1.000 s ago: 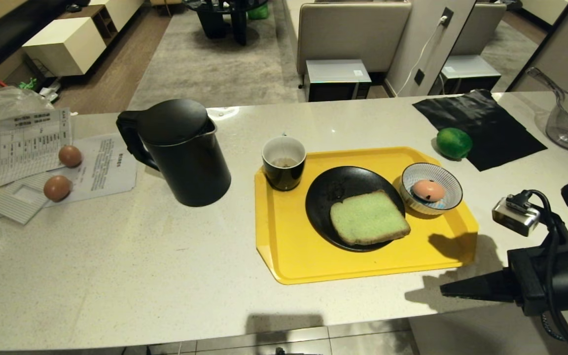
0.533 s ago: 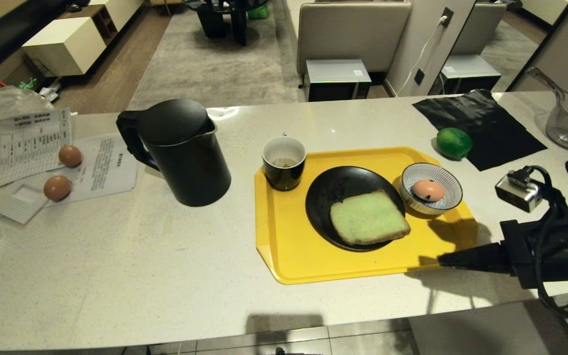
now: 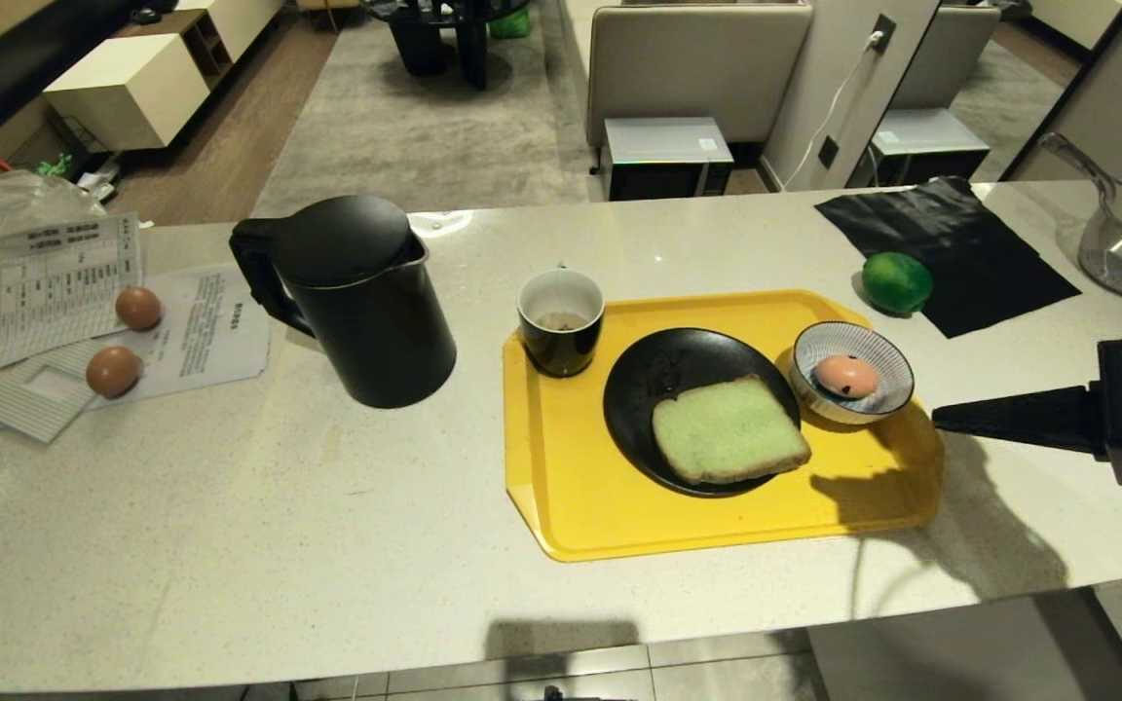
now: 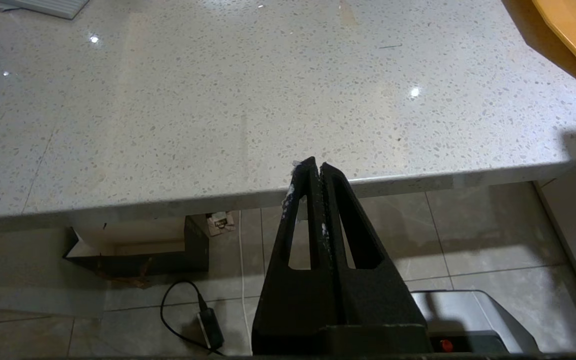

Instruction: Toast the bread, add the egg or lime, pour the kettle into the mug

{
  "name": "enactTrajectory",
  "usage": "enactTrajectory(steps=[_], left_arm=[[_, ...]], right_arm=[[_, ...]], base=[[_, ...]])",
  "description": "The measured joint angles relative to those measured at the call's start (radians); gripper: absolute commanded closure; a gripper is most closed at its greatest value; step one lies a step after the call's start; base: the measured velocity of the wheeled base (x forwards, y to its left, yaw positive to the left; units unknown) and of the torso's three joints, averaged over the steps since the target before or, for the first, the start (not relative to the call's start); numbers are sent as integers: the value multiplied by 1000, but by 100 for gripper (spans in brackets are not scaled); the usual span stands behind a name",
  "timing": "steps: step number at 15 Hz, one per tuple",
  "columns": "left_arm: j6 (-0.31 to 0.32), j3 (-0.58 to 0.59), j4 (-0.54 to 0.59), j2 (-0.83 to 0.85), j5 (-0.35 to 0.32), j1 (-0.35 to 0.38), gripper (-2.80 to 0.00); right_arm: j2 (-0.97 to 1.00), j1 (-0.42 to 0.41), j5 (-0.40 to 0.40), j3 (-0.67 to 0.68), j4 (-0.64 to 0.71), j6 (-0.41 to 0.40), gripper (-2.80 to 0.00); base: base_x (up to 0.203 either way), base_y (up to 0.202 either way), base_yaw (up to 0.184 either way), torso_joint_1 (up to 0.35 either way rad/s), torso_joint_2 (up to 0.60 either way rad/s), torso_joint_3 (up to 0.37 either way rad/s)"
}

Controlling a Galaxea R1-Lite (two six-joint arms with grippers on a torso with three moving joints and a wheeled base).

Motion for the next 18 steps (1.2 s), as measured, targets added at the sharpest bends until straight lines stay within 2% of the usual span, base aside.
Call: enactTrajectory(steps=[2,6,10,18], left_arm=[[-1,0,0,0,0,0,0],[0,0,0,0,0,0,0],[0,0,0,0,0,0,0],[0,0,0,0,0,0,0]], right_arm=[[-58,-1,-43,55,-5,-7,0],[-167,-23,-135,145,-16,-87,0],[-195,-35,-303,160,-15,-153,0],[-195,-55,-319,156,-19,-202,0]], base=[[0,0,0,0,0,0],[0,0,0,0,0,0],[0,0,0,0,0,0],[0,0,0,0,0,0]])
